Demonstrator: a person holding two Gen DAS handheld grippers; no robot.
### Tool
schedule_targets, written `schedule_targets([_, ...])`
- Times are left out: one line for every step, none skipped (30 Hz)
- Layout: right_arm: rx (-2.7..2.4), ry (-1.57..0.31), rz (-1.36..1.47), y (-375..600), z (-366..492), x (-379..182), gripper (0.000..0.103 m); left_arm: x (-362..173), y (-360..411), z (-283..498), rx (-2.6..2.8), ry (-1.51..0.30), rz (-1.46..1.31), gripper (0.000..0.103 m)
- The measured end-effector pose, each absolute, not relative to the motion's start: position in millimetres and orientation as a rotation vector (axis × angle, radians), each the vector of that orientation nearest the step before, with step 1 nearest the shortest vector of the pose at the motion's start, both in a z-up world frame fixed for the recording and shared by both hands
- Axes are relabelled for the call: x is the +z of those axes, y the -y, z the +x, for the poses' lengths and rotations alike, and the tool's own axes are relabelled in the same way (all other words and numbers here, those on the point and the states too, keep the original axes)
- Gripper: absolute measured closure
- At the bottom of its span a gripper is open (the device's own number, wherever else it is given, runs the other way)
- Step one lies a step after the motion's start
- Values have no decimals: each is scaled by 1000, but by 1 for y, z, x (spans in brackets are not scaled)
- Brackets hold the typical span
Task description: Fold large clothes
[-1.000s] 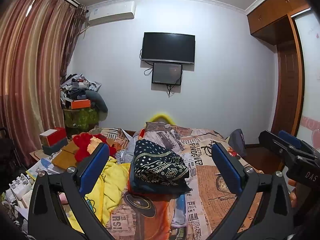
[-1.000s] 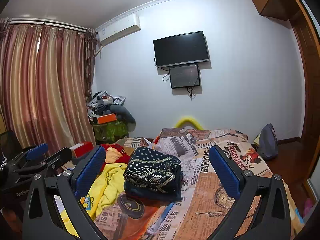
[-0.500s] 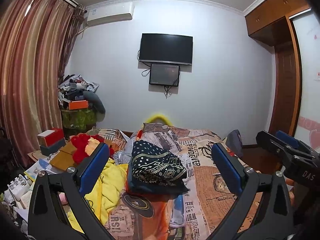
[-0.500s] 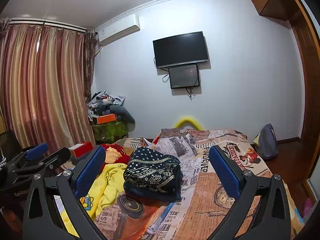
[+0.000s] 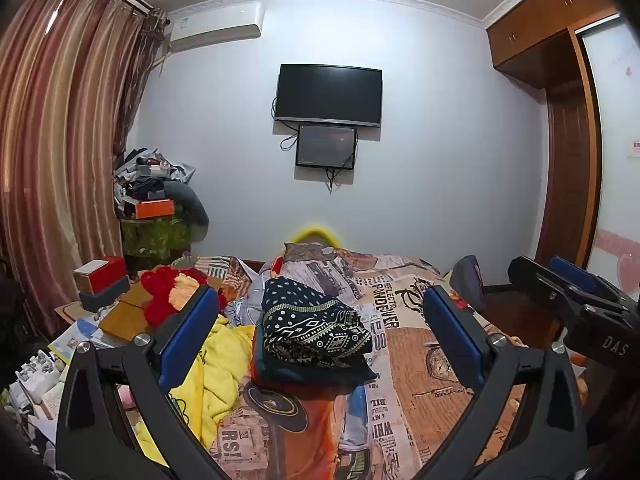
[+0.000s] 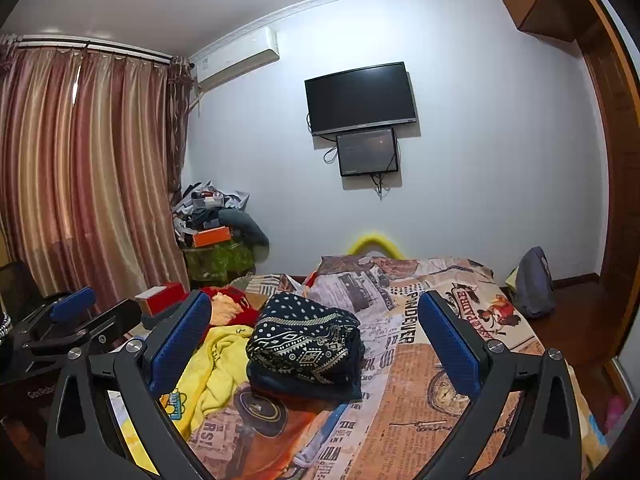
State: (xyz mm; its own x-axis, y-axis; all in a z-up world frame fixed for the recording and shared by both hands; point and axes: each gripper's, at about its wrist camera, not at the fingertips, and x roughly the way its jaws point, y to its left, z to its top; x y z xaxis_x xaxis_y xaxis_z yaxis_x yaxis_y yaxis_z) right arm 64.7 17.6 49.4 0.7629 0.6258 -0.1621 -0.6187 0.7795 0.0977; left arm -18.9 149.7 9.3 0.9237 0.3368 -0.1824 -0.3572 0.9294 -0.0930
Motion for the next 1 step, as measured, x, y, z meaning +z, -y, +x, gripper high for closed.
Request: schedule_targets([676,-190,39,-18,65,49,1,9,-150,-19,357,-167,-126,0])
